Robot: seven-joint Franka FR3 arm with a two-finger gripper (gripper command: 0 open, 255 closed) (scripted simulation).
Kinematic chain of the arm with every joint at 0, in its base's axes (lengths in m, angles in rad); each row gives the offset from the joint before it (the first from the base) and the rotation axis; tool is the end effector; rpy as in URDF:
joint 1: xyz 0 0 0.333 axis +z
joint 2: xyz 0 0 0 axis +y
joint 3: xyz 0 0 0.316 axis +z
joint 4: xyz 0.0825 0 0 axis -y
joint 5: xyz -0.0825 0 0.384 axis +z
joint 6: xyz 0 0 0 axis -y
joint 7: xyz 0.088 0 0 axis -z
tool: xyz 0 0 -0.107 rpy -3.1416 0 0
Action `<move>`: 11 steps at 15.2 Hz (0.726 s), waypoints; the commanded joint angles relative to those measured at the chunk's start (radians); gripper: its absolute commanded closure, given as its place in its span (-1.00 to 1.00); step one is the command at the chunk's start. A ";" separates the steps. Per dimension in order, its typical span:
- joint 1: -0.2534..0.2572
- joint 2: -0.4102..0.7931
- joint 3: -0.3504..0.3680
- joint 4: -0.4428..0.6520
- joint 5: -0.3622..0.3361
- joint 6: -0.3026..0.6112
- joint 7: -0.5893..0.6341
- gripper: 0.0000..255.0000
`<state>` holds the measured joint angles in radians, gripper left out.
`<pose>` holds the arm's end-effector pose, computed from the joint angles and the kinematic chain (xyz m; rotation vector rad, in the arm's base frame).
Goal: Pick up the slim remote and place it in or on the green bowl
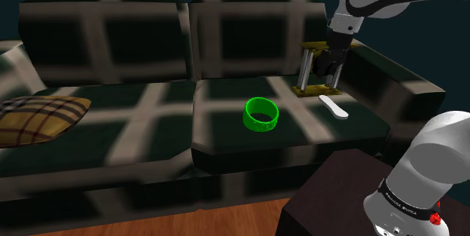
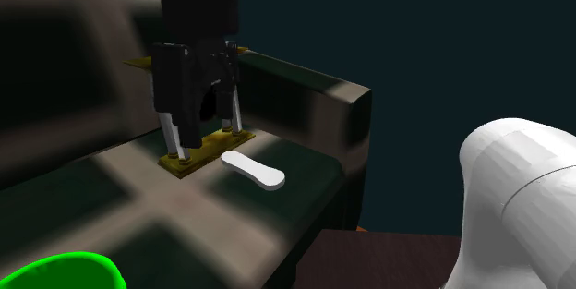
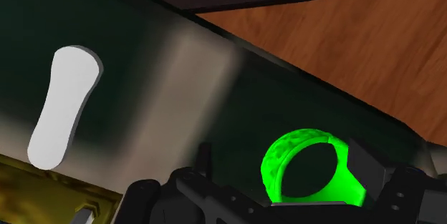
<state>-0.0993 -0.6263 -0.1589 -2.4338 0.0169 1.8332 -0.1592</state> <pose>0.3530 -0.0985 0.5200 -3.0354 0.1129 -0.0611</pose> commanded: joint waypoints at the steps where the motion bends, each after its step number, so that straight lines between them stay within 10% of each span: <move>1: -0.019 0.042 -0.023 -0.012 -0.014 0.053 -0.007 -1.00; 11: -0.097 0.295 -0.144 -0.007 -0.049 0.290 -0.050 -1.00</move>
<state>-0.1868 -0.3516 -0.2898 -2.4347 -0.0279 2.0983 -0.2029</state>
